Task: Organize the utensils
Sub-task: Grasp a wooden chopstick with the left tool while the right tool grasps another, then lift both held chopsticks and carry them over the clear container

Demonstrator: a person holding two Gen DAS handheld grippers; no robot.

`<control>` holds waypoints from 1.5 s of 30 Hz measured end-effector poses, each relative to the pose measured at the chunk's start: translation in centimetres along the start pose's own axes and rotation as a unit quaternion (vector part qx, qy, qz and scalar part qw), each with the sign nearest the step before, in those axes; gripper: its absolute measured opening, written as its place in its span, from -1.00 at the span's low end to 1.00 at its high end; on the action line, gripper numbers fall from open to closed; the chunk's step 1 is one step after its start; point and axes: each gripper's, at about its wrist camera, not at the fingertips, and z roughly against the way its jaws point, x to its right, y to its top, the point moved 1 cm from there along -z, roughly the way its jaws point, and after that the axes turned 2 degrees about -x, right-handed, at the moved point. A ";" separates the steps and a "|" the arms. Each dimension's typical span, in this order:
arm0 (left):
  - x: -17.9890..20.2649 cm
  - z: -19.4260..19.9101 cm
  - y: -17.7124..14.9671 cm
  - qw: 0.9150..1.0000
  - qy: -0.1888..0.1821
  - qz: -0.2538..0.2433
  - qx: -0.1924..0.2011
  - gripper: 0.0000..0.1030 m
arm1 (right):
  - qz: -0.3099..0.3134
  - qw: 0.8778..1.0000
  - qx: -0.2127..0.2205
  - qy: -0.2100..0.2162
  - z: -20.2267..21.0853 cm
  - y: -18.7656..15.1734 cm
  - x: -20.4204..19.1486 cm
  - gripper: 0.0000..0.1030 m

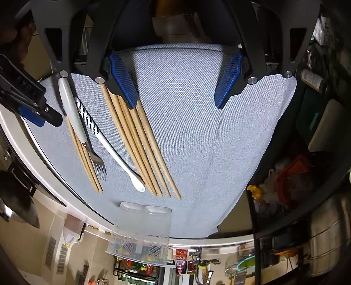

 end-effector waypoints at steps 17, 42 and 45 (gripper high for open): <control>0.1 0.2 -1.1 0.999 0.038 -0.017 0.018 0.39 | 0.013 1.000 0.019 0.004 -0.5 0.1 -1.2 0.15; 0.8 0.3 -3.0 0.990 -0.004 -0.070 0.120 -0.90 | 0.035 0.992 0.117 0.013 -0.5 -2.4 0.0 -0.76; 0.3 0.8 -2.3 0.992 -0.023 -0.053 0.109 -0.90 | 0.036 0.994 0.107 0.007 -0.3 -2.1 0.1 -0.86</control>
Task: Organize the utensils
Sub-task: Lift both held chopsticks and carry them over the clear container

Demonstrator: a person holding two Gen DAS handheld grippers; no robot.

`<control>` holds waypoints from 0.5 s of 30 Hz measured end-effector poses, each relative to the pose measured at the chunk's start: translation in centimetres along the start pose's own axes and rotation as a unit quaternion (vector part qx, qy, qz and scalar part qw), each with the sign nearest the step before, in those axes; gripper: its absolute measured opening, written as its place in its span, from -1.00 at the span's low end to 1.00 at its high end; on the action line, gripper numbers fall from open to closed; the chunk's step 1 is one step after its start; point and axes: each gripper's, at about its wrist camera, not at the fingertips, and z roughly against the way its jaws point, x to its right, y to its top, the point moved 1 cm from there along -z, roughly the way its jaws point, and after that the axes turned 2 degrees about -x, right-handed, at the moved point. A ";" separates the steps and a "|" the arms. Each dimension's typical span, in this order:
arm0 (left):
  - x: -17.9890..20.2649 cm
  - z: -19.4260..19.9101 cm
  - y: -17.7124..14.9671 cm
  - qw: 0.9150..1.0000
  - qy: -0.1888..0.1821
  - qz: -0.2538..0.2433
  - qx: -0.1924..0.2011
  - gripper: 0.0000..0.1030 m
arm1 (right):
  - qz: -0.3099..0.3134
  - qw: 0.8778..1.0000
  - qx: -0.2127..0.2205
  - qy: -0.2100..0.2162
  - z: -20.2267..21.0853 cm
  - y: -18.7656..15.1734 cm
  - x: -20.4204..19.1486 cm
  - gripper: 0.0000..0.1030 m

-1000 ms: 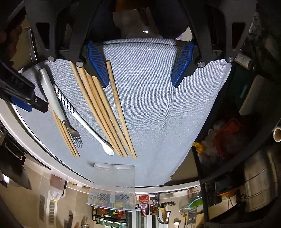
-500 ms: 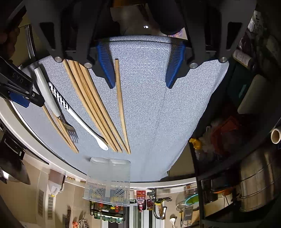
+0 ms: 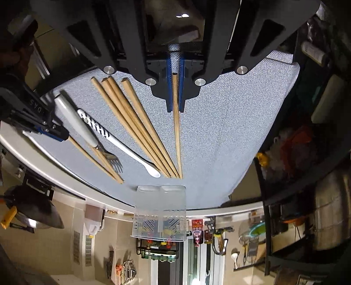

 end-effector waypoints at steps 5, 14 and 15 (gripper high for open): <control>0.3 2.6 1.4 0.999 0.002 -0.010 0.037 -0.91 | 0.008 1.000 0.027 -0.011 2.2 1.0 0.2 -0.87; -0.5 5.7 5.3 0.997 -0.009 -0.001 0.071 -0.91 | 0.013 0.997 0.071 -0.007 6.2 4.5 0.4 -0.87; -0.6 6.0 5.9 0.997 -0.011 0.001 0.074 -0.91 | 0.012 0.997 0.071 -0.006 6.3 5.0 0.4 -0.87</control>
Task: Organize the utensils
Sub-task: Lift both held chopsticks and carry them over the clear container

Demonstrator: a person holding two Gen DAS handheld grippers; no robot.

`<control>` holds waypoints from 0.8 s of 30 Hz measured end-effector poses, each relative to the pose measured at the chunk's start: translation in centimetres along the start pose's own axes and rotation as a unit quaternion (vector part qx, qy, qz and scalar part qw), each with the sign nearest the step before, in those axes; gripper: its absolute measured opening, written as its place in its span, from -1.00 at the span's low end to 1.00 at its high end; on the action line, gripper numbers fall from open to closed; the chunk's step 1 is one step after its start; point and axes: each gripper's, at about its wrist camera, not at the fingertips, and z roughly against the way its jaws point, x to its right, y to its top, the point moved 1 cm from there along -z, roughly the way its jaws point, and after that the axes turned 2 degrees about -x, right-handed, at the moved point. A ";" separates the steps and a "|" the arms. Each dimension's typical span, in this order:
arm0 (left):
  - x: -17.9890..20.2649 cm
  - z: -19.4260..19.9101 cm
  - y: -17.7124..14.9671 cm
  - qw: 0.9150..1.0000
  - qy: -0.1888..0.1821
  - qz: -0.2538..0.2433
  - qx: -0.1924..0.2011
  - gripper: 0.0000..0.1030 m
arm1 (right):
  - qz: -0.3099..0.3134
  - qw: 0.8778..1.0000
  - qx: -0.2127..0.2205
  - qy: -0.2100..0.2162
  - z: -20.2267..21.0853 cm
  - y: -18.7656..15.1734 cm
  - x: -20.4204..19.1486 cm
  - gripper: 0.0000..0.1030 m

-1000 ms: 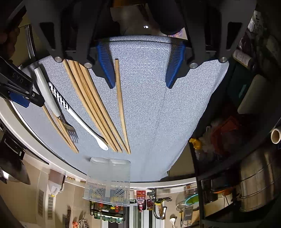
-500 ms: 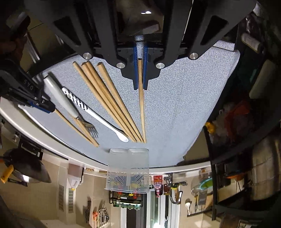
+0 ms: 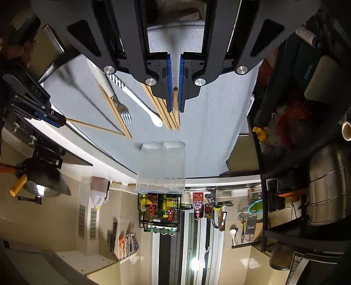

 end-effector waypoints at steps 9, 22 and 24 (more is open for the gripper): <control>-1.6 -0.5 4.9 1.000 -0.021 0.016 -0.002 -0.91 | 0.002 1.000 0.015 0.015 -0.4 5.0 -0.2 -0.87; -3.5 -4.0 13.8 0.999 -0.049 0.002 -0.015 -0.91 | 0.006 0.999 0.018 0.032 -4.8 14.3 -0.1 -0.87; -3.7 -4.3 15.5 0.998 -0.057 0.000 -0.013 -0.91 | 0.009 0.999 0.021 0.034 -5.1 15.6 -0.2 -0.87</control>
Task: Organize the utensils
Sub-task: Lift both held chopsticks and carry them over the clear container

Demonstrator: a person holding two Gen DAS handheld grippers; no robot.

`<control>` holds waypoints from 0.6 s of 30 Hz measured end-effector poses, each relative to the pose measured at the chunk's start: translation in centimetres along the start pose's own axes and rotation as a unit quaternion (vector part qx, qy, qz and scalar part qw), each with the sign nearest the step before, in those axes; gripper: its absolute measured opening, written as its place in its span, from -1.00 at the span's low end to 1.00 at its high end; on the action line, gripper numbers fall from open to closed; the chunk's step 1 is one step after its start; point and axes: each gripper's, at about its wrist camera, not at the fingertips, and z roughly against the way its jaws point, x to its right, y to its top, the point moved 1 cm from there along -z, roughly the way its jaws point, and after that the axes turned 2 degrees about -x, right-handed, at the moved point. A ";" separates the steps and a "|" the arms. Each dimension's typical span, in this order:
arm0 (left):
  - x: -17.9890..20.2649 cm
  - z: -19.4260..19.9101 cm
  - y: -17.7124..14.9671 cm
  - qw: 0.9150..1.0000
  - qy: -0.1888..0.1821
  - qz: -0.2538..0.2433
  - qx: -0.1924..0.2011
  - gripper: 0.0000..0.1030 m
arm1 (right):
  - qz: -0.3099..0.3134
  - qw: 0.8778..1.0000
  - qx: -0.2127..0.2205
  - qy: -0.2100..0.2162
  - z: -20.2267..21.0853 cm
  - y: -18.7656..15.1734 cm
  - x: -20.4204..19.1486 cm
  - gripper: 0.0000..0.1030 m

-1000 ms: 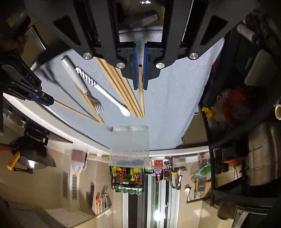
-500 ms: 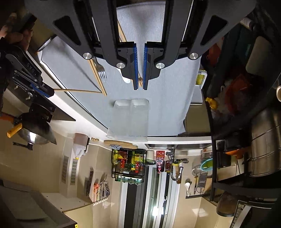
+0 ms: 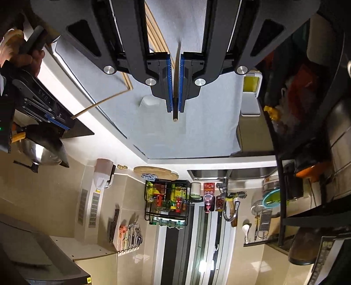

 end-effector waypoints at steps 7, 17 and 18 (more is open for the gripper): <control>-0.5 -0.8 5.2 1.000 -0.021 0.001 0.013 -0.91 | 0.011 1.000 0.014 0.013 -0.7 5.1 -0.4 -0.87; 1.1 -1.4 13.6 0.996 -0.025 -0.022 0.077 -0.91 | 0.000 0.997 0.052 0.054 -0.8 13.7 -0.9 -0.87; 1.3 -1.6 14.4 0.996 -0.027 -0.025 0.083 -0.91 | -0.001 0.997 0.059 0.058 -0.8 14.8 -1.1 -0.87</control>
